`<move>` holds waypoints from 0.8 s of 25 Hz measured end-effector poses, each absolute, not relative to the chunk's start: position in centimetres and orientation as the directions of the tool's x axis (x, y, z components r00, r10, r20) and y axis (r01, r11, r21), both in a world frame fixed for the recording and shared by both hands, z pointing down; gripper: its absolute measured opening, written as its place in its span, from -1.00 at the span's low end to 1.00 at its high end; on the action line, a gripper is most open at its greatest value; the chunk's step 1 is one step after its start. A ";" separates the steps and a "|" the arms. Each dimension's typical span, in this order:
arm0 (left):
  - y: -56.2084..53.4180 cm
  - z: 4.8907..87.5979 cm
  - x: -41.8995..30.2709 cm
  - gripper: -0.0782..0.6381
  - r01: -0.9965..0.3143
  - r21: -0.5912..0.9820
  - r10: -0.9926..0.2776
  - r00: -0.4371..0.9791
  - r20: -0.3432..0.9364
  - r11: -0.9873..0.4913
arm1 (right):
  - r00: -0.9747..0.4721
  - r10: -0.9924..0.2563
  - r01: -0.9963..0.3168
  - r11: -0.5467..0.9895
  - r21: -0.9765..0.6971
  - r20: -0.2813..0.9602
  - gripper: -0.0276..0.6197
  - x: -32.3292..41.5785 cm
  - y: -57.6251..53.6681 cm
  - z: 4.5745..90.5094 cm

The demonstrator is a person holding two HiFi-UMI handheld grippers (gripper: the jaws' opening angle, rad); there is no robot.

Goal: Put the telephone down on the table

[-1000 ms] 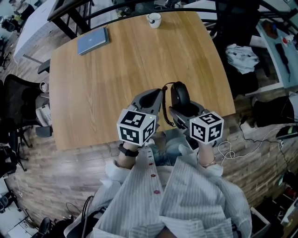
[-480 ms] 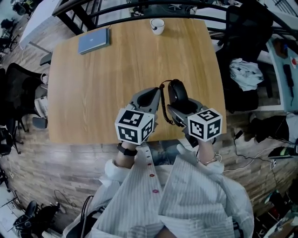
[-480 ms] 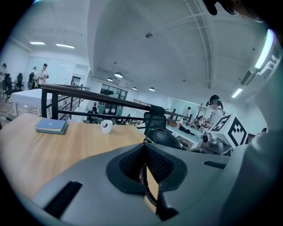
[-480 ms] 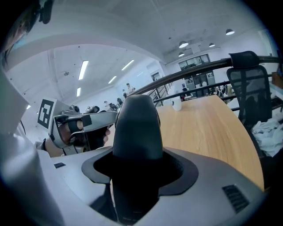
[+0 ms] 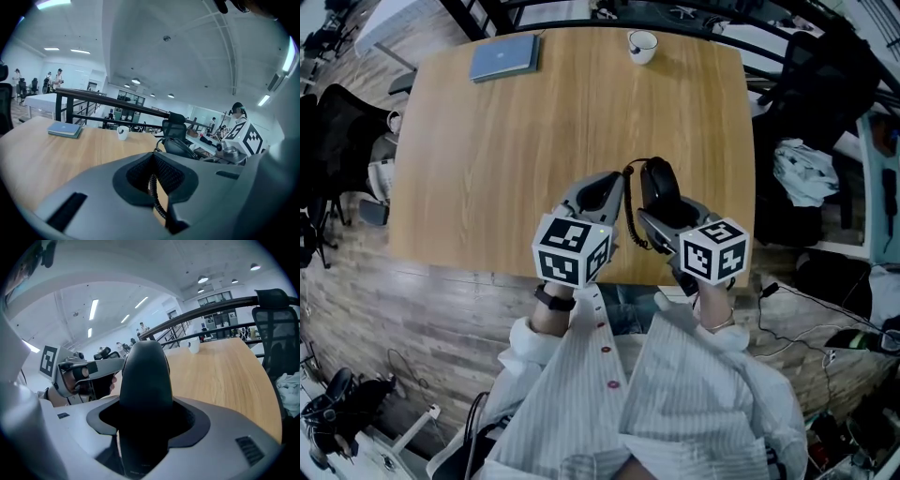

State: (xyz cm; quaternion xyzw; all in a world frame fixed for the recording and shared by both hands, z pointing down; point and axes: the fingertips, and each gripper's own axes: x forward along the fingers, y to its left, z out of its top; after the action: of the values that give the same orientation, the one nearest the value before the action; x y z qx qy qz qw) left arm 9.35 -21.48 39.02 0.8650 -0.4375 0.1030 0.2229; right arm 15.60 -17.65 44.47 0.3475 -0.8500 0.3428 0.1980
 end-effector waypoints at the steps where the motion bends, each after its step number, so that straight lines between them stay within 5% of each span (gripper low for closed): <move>1: -21.6 39.0 9.2 -0.76 -0.802 0.298 -0.711 0.597 0.372 -0.518 | -0.679 -0.456 -0.728 0.521 -0.446 0.576 0.00 15.5 -17.7 44.5; 20: -22.7 38.8 10.0 -0.76 -0.780 0.289 -0.688 0.625 0.369 -0.554 | -0.659 -0.466 -0.745 0.506 -0.434 0.590 0.00 16.2 -19.1 44.7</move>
State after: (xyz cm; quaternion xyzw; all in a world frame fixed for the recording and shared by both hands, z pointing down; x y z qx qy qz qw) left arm 10.02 -22.74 38.79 0.8750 -0.4195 0.1069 0.2166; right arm 16.24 -19.10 44.71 0.3589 -0.8435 0.3438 0.2035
